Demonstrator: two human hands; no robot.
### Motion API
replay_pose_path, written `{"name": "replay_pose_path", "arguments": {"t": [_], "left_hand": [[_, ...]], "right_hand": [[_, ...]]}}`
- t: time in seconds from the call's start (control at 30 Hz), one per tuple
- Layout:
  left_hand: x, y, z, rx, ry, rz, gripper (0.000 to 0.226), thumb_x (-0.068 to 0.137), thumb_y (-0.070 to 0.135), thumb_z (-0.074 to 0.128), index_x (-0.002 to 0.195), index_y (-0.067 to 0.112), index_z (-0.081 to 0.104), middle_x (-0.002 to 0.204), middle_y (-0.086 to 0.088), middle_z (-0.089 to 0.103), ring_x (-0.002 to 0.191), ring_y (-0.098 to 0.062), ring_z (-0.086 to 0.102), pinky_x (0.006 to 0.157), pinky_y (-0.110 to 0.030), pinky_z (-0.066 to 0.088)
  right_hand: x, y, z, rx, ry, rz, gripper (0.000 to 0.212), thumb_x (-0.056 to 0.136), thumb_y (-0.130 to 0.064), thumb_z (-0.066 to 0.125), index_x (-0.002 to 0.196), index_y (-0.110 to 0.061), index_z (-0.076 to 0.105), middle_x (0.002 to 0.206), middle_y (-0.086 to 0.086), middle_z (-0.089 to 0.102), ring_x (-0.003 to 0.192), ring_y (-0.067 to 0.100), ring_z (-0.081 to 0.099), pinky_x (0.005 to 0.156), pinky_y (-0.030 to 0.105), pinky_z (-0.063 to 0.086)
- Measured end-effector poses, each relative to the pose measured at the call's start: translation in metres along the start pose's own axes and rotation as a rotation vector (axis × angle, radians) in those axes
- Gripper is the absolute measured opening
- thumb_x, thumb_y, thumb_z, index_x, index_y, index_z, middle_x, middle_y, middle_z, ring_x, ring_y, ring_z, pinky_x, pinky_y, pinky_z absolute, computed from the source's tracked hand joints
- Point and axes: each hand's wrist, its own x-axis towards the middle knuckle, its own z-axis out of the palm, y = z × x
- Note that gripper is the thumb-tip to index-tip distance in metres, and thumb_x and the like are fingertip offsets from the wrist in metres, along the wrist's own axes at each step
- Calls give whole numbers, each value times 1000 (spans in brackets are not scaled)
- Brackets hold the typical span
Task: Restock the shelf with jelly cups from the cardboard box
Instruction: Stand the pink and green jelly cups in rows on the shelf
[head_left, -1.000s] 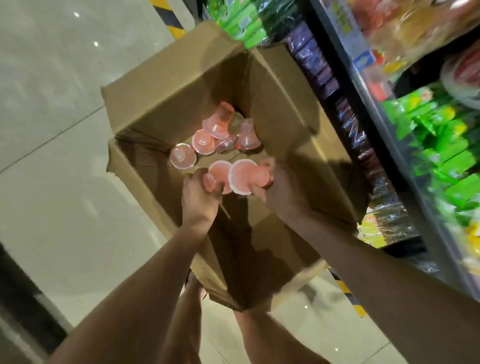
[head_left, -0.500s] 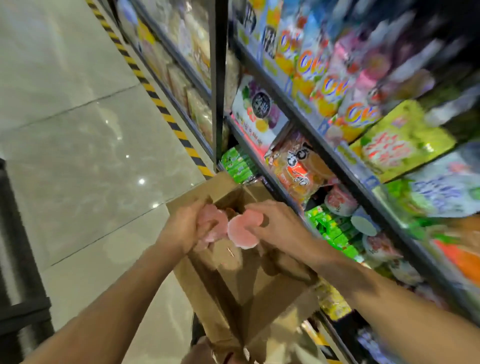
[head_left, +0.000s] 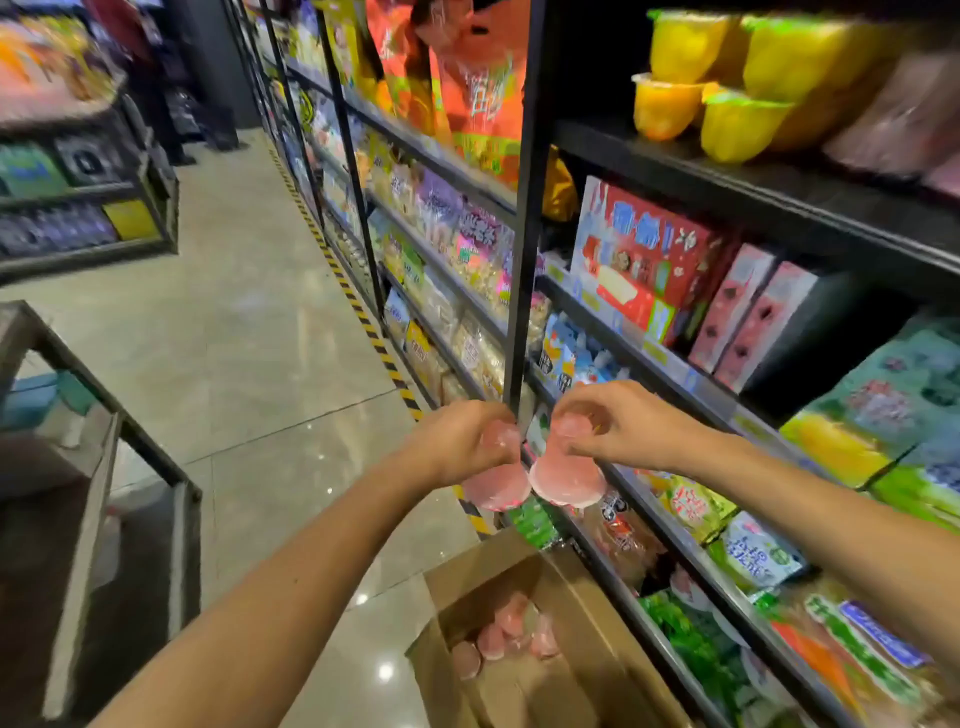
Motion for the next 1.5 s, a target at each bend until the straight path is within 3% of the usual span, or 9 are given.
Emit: {"name": "replay_pose_path", "arguments": {"t": [0.13,0.27,0.37,0.47,0.6,0.73,0.97,1.27,1.5], "left_hand": [[12,34,-98,121,24,68,45,80,54,64,119,32,61,110,6,66,98,-18,62,76,-38,53],[19,77,-184,207,98,132,41,83,48,68,120,31,62,112,10,65,90,-6,55,70,-29,47],[25,102,-234,226,151,174,46,83,46,70,122,24,62,111,5,65,93,-11,57,75,-31,49],[36,116,-258,156,205,221,47,81,45,73,120,20,64,108,4,66,89,-10,56,73,-28,47],[50,129,-262,124,242,242,52,73,60,68,114,28,65,100,9,67,88,-12,62,75,-41,55],[60,147,-257,135,298,265,46,74,56,68,111,28,65,91,11,61,82,-14,59,73,-39,54],[83,191,-254,44,222,420,38,74,50,71,105,27,68,98,5,66,88,-17,62,75,-40,54],[85,323,-197,-100,92,737,32,71,50,70,95,28,70,85,8,69,82,-16,65,72,-38,56],[38,442,-146,-179,-22,934,48,61,60,60,99,32,69,97,6,69,93,-19,65,81,-41,54]], "right_hand": [[-10,-44,-84,-3,87,-26,30,79,-41,77,107,-32,73,91,-15,71,77,0,62,73,29,52],[-20,-81,-159,-15,181,-23,36,77,-43,78,110,-29,75,99,-6,74,88,6,66,81,32,55],[-30,-101,-204,-44,256,-36,30,77,-38,79,105,-28,77,92,-9,74,83,5,65,73,23,53],[-38,-113,-234,-65,319,-54,27,76,-39,80,100,-26,78,88,-6,75,83,9,67,75,32,54],[-44,-120,-252,-83,375,-5,29,78,-37,80,104,-25,77,87,-2,73,82,12,67,73,27,53],[-54,-121,-256,-66,382,55,30,78,-35,80,105,-21,78,92,-1,74,85,12,68,76,30,57],[-103,-119,-263,-21,502,270,29,76,-37,78,103,-24,78,91,-5,76,81,1,69,74,24,56],[-253,-119,-273,-41,668,653,21,76,-31,79,96,-25,80,83,-9,76,83,-4,68,71,14,53],[-398,-132,-265,-105,790,888,22,78,-30,78,98,-23,80,84,-11,75,81,-5,68,67,12,50]]}}
